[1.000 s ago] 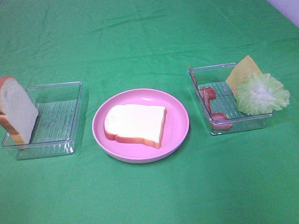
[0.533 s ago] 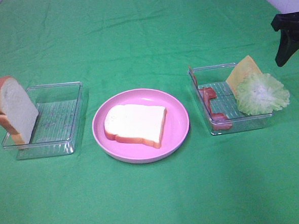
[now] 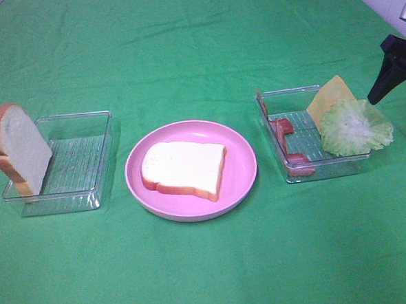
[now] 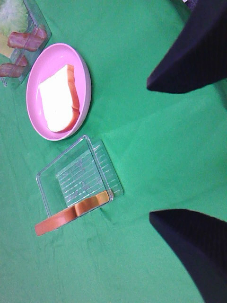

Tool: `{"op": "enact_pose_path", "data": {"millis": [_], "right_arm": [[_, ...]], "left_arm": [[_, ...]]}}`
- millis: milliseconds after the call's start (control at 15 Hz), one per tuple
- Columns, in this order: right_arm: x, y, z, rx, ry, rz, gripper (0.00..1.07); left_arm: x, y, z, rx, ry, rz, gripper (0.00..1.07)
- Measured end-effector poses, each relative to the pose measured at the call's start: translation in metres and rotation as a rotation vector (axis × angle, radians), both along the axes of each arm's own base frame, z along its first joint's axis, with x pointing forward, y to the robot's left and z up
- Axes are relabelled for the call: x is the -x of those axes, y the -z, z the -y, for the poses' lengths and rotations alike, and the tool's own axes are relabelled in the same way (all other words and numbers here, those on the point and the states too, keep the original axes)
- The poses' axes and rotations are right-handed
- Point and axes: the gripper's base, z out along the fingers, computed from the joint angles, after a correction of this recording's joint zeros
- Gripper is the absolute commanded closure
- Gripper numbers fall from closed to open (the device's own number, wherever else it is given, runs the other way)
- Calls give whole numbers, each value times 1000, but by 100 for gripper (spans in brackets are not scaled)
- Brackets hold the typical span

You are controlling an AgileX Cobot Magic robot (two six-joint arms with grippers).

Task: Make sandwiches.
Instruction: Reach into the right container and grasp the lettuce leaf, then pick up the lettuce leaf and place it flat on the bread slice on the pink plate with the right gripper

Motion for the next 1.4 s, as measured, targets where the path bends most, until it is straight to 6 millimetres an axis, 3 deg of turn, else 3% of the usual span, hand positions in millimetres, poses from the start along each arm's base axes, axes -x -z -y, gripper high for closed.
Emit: {"op": "enact_pose_path", "data": {"millis": [267,667,867,1133,1200,1267,1400], "right_arm": [[-5,23,0,-85,-40,-7,33],[-7,32,-1,-110,-58,0,34],[-7,32,-1,-110,-58,0,43],[-7,32,-5,-162,-87,5,45],[-8,30,-8,-203,-96,23,53],[-8,30,-8,-203,-96,23,53],[-8,29,-8,-207,-103,27,64]], "left_arm": [[0,0,0,-1,-1,0,39],[0,0,0,-2,1,3,39],[0,0,0,-5,-1,4,39],[0,0,-1,-8,-4,6,39],[0,0,-1,-8,-4,6,39],[0,0,-1,-8,-4,6,39],[0,0,-1,-9,-3,6,39]]}}
